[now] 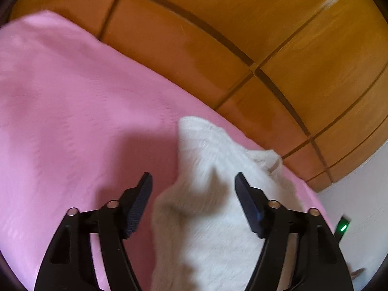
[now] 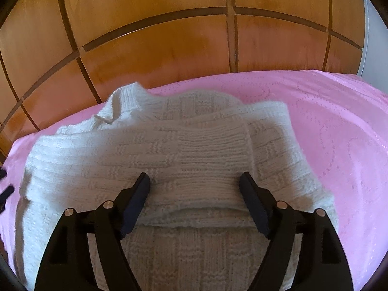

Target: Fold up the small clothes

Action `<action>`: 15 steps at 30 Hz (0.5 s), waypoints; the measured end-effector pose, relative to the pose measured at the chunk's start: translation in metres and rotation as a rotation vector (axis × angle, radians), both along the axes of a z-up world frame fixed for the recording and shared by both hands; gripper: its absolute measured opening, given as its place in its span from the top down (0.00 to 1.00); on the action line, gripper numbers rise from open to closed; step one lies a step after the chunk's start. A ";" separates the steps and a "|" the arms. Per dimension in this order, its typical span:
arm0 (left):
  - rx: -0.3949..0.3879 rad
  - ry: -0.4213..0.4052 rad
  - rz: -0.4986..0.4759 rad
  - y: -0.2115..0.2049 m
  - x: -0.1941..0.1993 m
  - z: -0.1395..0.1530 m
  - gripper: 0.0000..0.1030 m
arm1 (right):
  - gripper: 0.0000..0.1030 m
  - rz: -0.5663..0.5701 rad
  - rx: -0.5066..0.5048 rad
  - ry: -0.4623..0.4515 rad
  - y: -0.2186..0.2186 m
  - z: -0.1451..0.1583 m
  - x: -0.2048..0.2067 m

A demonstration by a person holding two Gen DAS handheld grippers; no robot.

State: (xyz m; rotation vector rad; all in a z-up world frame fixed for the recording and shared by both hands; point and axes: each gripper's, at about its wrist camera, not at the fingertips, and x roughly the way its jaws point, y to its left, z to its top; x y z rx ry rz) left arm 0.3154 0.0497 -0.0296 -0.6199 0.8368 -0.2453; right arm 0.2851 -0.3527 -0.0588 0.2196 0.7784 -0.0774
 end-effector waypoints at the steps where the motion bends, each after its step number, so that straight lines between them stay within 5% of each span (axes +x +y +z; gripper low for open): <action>1: -0.025 0.022 0.000 0.001 0.013 -0.003 0.31 | 0.25 0.001 0.000 -0.001 0.000 0.000 0.000; 7: -0.178 0.196 -0.075 -0.002 0.074 -0.041 0.31 | 0.24 0.004 -0.001 -0.006 -0.001 -0.001 0.000; 9: -0.230 0.198 -0.084 -0.006 0.081 -0.046 0.36 | 0.23 0.006 0.001 -0.007 -0.001 -0.001 0.000; 12: -0.224 0.163 -0.102 -0.010 0.086 -0.041 0.83 | 0.22 0.007 -0.002 -0.009 -0.001 -0.001 0.001; 15: -0.081 0.006 -0.083 -0.017 0.067 -0.015 0.88 | 0.21 0.008 -0.025 -0.007 0.003 -0.001 0.002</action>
